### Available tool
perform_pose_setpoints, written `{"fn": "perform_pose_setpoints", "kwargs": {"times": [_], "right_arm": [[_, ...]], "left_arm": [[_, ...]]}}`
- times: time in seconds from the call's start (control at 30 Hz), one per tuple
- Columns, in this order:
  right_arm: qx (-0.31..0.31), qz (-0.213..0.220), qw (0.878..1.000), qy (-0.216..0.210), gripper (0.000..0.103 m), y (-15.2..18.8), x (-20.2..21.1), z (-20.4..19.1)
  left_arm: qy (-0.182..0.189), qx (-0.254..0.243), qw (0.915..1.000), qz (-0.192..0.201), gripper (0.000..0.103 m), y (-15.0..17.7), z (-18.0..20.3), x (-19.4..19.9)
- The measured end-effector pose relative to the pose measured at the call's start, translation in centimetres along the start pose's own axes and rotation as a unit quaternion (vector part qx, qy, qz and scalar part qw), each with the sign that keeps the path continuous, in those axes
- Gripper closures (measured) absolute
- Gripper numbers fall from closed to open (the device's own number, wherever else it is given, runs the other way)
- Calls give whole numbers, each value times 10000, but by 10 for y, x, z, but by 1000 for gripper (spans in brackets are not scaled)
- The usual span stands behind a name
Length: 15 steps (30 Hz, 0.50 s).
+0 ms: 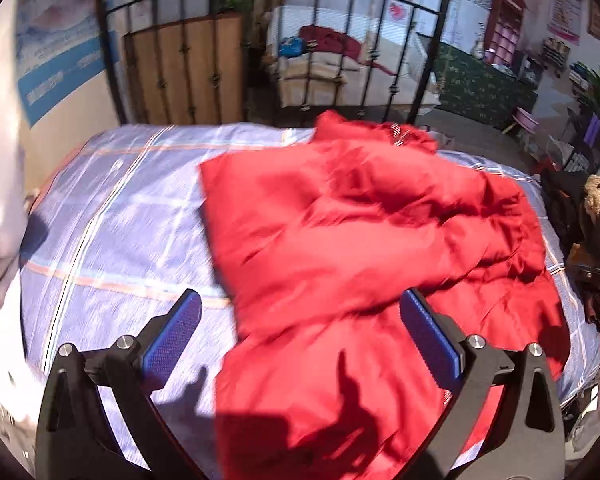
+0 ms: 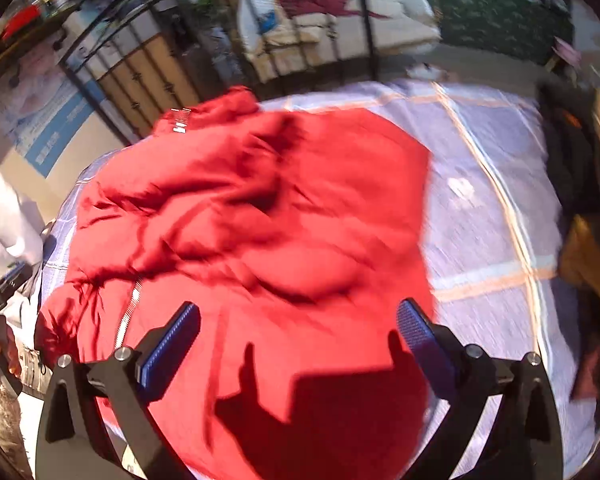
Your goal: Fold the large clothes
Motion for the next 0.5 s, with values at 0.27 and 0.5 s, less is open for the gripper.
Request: {"fn": "perform_pose_setpoints", "kwargs": {"times": [0.27,0.5], "right_arm": [[-1198,-319,9901,-658,6,76,0,41],[-1423,-574,9810,-1192,14,96,-28,20]], "left_arm": [[142,339,9956,-861,5,85,-18,-29],[709,1126,9821,-1336,6,107,-19,-54]]}}
Point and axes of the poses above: each gripper's, at about its wrist camera, not at the fingertips, and x roughly against the way its jaws point, z to its right, y to its underside, the point moved 8 cm from there along -x, roughly the way its jaws point, and after that the axes turned 11 degrees about -y, right-handed, at the moved point
